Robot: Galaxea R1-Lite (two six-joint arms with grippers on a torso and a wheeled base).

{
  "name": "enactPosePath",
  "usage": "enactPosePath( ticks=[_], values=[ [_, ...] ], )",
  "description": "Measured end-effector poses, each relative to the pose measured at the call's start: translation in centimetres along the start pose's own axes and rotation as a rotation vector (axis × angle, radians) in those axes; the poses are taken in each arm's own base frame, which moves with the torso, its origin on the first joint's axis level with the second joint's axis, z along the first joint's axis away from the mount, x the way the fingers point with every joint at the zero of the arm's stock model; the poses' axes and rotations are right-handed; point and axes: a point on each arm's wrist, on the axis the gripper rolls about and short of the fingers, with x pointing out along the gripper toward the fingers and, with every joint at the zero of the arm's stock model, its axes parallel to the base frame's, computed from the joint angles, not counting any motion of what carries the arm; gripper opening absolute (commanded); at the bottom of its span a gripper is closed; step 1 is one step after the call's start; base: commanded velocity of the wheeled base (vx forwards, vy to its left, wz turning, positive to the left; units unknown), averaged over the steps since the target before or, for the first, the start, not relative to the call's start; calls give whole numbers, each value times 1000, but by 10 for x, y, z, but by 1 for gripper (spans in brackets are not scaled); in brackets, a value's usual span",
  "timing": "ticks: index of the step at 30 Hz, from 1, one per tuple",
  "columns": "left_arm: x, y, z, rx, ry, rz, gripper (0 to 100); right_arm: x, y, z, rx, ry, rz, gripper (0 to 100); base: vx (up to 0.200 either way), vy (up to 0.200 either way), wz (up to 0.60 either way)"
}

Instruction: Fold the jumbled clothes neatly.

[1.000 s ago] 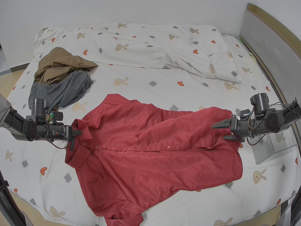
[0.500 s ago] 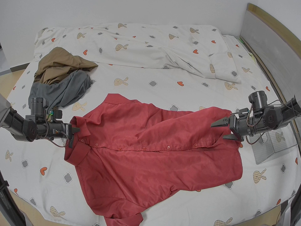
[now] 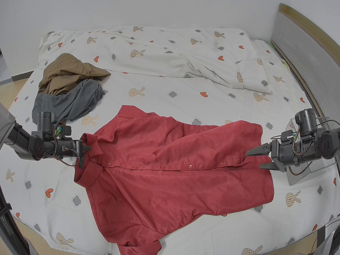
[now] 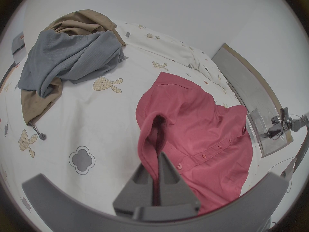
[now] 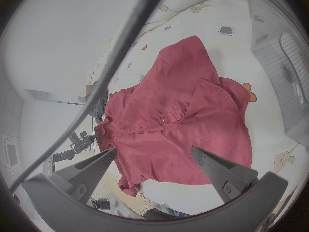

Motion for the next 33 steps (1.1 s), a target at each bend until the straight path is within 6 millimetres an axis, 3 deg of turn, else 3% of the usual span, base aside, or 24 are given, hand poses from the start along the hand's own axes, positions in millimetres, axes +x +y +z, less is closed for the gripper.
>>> enactPosePath(
  ticks=[3, 4, 13, 17, 21, 27, 33],
  values=[
    [-1, -4, -1, -25, 44, 1, 0, -10, 2, -5, -2, -13, 3, 100, 0, 0, 0],
    [-1, -6, -2, -32, 64, 4, 100, -12, 2, -7, -3, -15, 5, 100, 0, 0, 0],
    [-6, -9, 9, -23, 54, 52, 100, -24, 1, -20, 0, -20, 0, 100, 0, 0, 0],
    [-19, -7, 14, -20, 27, 179, 100, -28, 1, -23, -11, -25, -1, 100, 0, 0, 0],
    [-37, -21, 11, -15, 21, 176, 100, -31, 1, -26, -36, -27, -4, 100, 0, 0, 0],
    [-66, -69, -30, 6, 111, 13, 100, -33, -3, -34, -99, -15, -17, 100, 0, 0, 0],
    [-91, -131, -96, 107, 292, -169, 100, -35, -13, -42, -150, 3, -35, 100, 0, 0, 0]
  ],
)
